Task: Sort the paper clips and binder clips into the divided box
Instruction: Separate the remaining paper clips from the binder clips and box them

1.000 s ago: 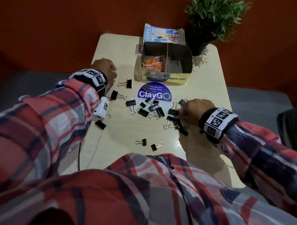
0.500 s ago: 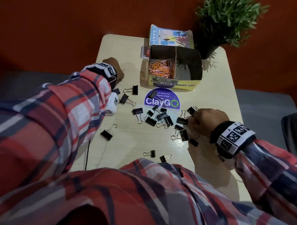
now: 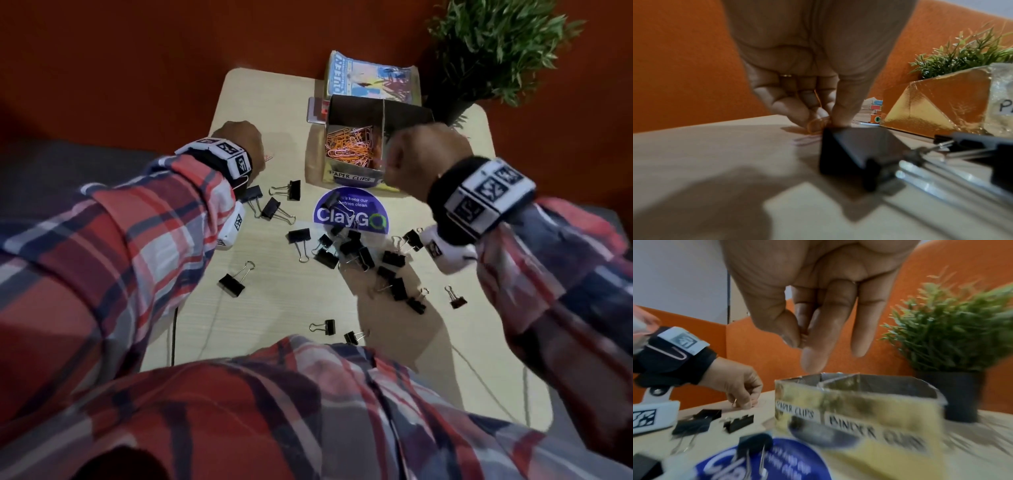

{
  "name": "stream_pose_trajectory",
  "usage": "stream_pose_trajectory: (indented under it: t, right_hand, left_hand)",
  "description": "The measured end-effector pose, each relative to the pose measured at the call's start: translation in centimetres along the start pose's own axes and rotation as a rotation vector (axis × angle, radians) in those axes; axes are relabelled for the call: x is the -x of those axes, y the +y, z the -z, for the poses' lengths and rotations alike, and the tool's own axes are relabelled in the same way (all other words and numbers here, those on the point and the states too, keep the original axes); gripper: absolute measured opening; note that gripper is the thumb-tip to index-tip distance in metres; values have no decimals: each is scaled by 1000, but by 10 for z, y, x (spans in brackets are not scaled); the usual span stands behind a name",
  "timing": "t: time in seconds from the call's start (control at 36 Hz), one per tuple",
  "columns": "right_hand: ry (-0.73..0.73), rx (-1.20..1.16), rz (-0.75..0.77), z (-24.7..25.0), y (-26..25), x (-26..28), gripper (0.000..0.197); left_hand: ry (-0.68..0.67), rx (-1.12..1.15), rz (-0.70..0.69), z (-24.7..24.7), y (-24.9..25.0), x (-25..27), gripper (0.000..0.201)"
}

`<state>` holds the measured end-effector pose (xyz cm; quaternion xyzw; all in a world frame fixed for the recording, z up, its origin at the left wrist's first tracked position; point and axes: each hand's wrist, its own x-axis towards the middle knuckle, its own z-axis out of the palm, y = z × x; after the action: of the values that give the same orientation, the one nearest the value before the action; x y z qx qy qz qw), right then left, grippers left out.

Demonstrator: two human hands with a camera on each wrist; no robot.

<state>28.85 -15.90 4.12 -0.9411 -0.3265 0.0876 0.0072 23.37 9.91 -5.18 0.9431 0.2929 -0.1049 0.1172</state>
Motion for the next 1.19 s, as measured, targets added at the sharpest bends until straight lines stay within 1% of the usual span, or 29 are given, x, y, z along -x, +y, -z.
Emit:
stream_pose_trajectory:
  t: [0.11, 0.22, 0.28, 0.36, 0.39, 0.42, 0.47, 0.53, 0.58, 0.69, 0.83, 0.92, 0.97, 1.06, 1.08, 1.14, 1.19]
  right_hand:
    - [50, 92, 71, 6, -20, -39, 13]
    - [54, 250, 95, 0, -32, -71, 20]
    - [22, 335, 107, -4, -37, -82, 14]
    - [-24, 419, 149, -13, -40, -89, 10]
    - [-22, 438, 160, -16, -39, -90, 8]
    - [-19, 449, 171, -19, -39, -91, 7]
    - [-29, 456, 178, -22, -38, -93, 13]
    - [-30, 446, 173, -24, -39, -95, 18]
    - [-23, 414, 174, -24, -39, -96, 18]
    - [-17, 323, 132, -19, -36, -90, 24]
    - [117, 153, 108, -11, -22, -54, 26]
    - [152, 73, 101, -15, -7, -22, 28]
    - [112, 67, 80, -20, 7, -1, 28]
    - [-49, 78, -44, -31, 36, 27, 27]
    - [-109, 59, -83, -38, 47, 36, 34]
    - [-229, -37, -132, -51, 61, 53, 58]
    - [-323, -140, -118, -64, 65, 69, 83]
  left_hand:
    - [23, 22, -10, 0, -2, 5, 14]
    - [-12, 11, -38, 4, -1, 7, 17]
    - [-44, 5, -58, 5, -2, 8, 17]
    - [-12, -29, -86, 6, -7, 14, 11]
    - [-24, -65, -89, 6, -7, 16, 10]
    - [-52, -97, -87, 6, -8, 17, 8]
    - [-101, -119, -81, 5, -7, 18, 7]
    - [-108, -146, -95, 4, -7, 19, 12]
    - [-90, -173, -113, 2, -8, 19, 17]
    - [-83, -189, -102, 3, -9, 22, 18]
    - [-101, -139, -96, 6, -9, 28, 14]
    - [-70, -159, -107, 6, -7, 30, 17]
    - [-60, -174, -110, 6, -5, 32, 19]
    - [-68, -183, -97, 8, -4, 33, 16]
    - [-66, -168, -91, 9, -4, 32, 14]
    - [-73, -121, -78, 16, -2, 31, 14]
    - [-47, -55, -95, 28, 5, 33, 17]
